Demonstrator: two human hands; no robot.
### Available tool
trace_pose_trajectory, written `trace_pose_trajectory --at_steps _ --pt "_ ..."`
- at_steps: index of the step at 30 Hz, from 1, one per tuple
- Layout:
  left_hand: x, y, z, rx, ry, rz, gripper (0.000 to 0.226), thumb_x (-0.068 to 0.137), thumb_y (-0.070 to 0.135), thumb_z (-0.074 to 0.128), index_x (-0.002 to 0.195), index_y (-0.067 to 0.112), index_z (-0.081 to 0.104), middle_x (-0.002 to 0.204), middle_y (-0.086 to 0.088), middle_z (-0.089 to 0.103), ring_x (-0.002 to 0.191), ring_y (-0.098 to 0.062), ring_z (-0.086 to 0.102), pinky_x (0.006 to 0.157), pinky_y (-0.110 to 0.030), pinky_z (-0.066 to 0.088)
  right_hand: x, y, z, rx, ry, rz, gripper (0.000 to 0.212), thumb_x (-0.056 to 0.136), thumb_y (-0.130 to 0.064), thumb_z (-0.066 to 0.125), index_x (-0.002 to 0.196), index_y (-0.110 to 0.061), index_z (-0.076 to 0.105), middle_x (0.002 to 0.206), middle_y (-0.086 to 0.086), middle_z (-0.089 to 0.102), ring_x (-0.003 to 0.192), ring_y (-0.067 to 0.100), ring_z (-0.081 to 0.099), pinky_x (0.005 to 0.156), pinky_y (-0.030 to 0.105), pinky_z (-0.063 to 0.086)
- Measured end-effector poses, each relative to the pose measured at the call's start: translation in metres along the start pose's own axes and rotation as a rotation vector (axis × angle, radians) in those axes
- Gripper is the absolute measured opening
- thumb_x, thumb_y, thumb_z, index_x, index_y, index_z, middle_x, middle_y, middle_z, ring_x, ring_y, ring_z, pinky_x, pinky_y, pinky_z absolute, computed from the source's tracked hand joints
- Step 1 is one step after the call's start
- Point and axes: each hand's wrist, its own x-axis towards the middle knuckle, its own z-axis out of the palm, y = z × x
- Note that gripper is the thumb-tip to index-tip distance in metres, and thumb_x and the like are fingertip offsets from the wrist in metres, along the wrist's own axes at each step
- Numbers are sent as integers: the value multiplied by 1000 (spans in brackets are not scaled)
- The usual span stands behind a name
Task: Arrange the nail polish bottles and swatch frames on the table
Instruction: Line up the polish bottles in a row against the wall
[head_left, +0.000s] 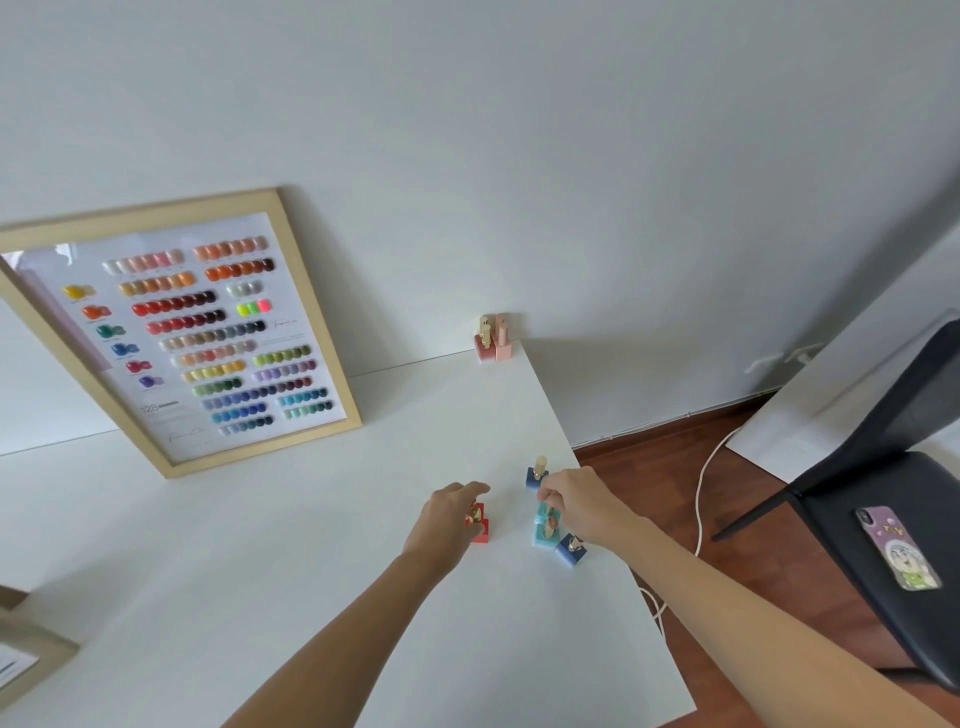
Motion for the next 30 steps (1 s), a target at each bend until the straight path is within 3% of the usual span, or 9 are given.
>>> trace_pose_trajectory --at_steps 4,7,9,13,18,23,30 --pt "-2 -2 1 66 -2 38 47 89 10 57 132 28 52 126 1 57 112 -19 56 95 -31 48 -5 2 2 -14 -49 -37 22 94 -17 50 102 -4 66 105 16 62 100 30 59 77 28 41" --pt "-1 -5 3 107 -21 65 40 90 10 57 127 25 56 127 1 55 112 -20 55 93 -31 48 -7 5 4 -65 -188 -36 41 82 -34 68 116 -13 62 113 10 54 107 23 51 89 32 42" --pt "-1 -6 4 102 -26 68 32 90 7 57 119 21 60 123 -1 56 105 -21 57 88 -29 48 -6 4 7 -140 -196 -40 37 78 -25 71 111 -11 65 112 12 56 107 24 51 88 33 43" --pt "-1 -10 5 84 -14 81 22 90 4 57 108 16 63 116 -2 58 96 -22 58 81 -26 47 -1 4 14 -214 -120 -40 21 82 -4 57 100 -5 69 108 17 62 99 29 57 81 33 45" --pt "0 -15 2 50 -11 97 20 89 3 59 105 13 63 111 -2 60 90 -18 56 76 -21 41 3 7 18 -237 -124 -40 20 83 -2 53 97 -1 68 106 20 64 95 34 61 79 39 49" --pt "4 -21 -4 28 9 98 16 87 3 62 100 12 65 105 -3 62 80 -16 50 72 -19 36 11 3 19 -213 -140 -54 22 85 -5 53 100 -5 70 102 19 66 91 31 62 73 32 46" --pt "27 -32 -31 28 103 88 14 84 3 66 96 11 68 99 -5 66 79 -15 54 73 -18 41 41 -19 3 -115 -88 -180 20 83 -3 57 98 -3 70 97 15 69 88 26 59 77 33 48"
